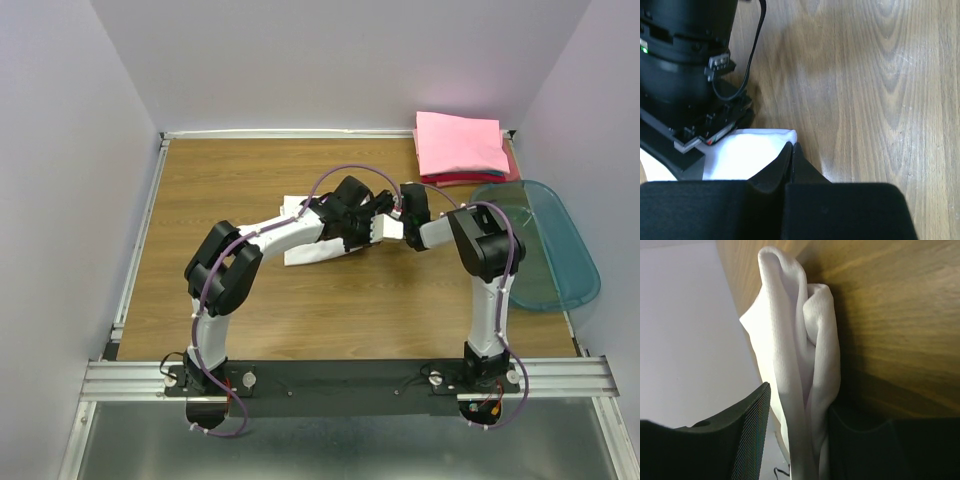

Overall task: Fold and stack the t-shirts
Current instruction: Neatly place the folded tshirt to the corner

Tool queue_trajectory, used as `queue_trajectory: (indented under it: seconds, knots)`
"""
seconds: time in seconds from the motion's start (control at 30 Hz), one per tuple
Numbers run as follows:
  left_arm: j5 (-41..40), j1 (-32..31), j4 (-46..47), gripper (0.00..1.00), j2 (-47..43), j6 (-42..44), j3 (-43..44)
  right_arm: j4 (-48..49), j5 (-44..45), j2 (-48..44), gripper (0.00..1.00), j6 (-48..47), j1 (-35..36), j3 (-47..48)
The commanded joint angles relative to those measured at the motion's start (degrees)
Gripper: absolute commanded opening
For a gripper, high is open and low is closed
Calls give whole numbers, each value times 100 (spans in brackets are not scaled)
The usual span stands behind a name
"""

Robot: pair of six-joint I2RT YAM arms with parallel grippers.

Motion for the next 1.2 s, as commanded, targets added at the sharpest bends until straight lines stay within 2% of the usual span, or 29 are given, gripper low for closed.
queue_trajectory:
  seconds: [0.0,0.1,0.17,0.2,0.23,0.27,0.37,0.43,0.47,0.57,0.63,0.67,0.7,0.73,0.77,0.97,1.17]
  knots:
    - [275,24,97,0,-196,-126,67,-140,785,384,51,39,112,110]
    - [258,33,106,0,-196,-126,67,-158,803,471,49,39,129,145]
    - [266,41,124,0,-196,-144,50,-158,777,472,33,-40,129,163]
    - [266,59,141,0,-196,-205,49,-158,733,437,16,-93,129,198]
    - [275,68,133,2,-205,-240,41,-166,715,402,7,-171,129,233]
    - [275,103,133,12,-240,-319,32,-288,689,375,1,-468,129,294]
    - [380,234,107,31,-485,-538,-55,-1097,610,244,1,-1357,94,821]
    - [477,454,45,36,-635,-705,-91,-1404,583,164,0,-1822,59,1015]
    - [590,533,-60,40,-784,-854,-126,-1867,575,129,1,-2399,24,1355]
    - [732,919,-262,47,-1004,-1144,-196,-2457,653,50,1,-3489,-20,1857]
    - [872,1122,-368,71,-1084,-1251,-223,-2714,829,41,1,-4010,-90,2104]
    - [890,1314,-386,74,-1128,-1303,-258,-2968,917,41,1,-4492,-117,2218]
    - [908,1385,-421,85,-1198,-1391,-345,-3048,1004,67,1,-4688,-186,2454]
    - [908,1464,-412,87,-1251,-1409,-398,-3128,1145,85,1,-4881,-222,2570]
    - [899,1561,-395,96,-1286,-1401,-451,-3233,1224,111,1,-5249,-266,2701]
    - [460,1615,-131,97,-1594,-1734,-926,-3523,1690,497,1,-6348,-626,3826]
    - [354,1623,27,97,-1857,-1822,-1356,-3910,1814,981,1,-6913,-1048,5180]
